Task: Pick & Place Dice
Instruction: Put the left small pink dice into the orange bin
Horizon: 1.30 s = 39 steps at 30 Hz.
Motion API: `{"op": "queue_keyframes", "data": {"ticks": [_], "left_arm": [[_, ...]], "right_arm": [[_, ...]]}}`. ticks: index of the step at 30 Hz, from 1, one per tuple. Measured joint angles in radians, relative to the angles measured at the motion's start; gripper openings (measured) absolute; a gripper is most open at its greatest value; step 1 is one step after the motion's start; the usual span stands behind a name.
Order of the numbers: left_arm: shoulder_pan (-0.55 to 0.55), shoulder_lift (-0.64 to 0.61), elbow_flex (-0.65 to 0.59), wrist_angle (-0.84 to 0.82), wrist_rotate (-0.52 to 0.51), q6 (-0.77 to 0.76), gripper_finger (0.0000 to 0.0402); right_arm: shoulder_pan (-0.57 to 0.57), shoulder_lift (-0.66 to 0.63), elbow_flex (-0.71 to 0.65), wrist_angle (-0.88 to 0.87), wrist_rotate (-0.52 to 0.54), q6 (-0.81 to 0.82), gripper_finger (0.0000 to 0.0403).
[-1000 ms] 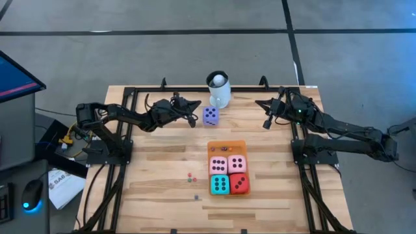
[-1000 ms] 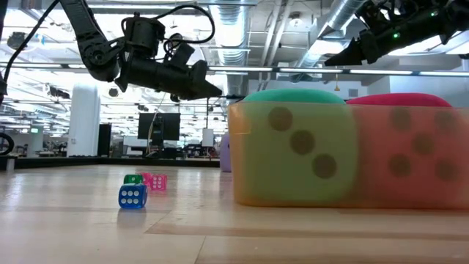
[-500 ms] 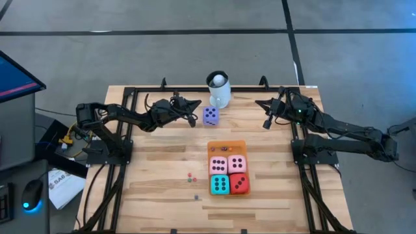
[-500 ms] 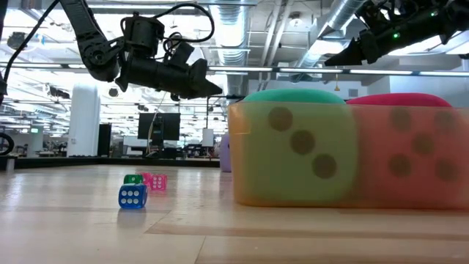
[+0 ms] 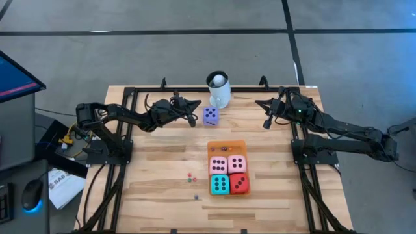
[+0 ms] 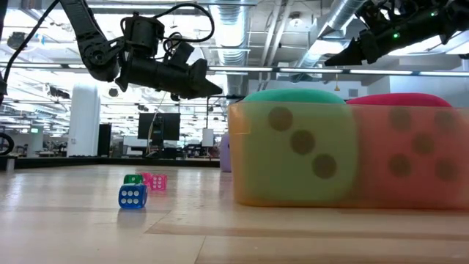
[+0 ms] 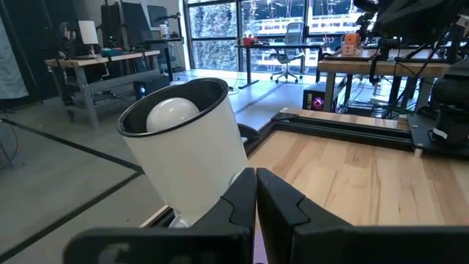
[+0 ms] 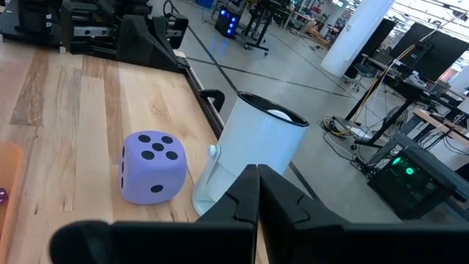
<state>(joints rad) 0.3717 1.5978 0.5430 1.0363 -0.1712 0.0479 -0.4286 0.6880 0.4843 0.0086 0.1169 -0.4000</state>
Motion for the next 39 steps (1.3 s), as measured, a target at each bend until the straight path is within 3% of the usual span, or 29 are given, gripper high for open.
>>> {"op": "queue_keyframes", "data": {"ticks": [11, 22, 30, 39], "left_arm": [[-0.020, -0.003, 0.000, -0.014, 0.008, -0.006, 0.0001], [-0.130, -0.208, -0.001, -0.339, 0.055, -0.006, 0.0001], [-0.152, -0.296, -0.001, -0.362, 0.055, -0.006, 0.0001], [-0.152, -0.302, -0.001, -0.369, 0.052, -0.007, 0.0001]], "right_arm": [[0.000, 0.000, 0.000, 0.000, 0.000, 0.000, 0.0000], [0.001, 0.000, 0.000, -0.001, 0.000, -0.001, 0.0000], [0.001, 0.000, 0.000, 0.000, 0.000, -0.001, 0.0000], [0.001, 0.000, 0.000, 0.000, -0.001, -0.001, 0.0000]]}}
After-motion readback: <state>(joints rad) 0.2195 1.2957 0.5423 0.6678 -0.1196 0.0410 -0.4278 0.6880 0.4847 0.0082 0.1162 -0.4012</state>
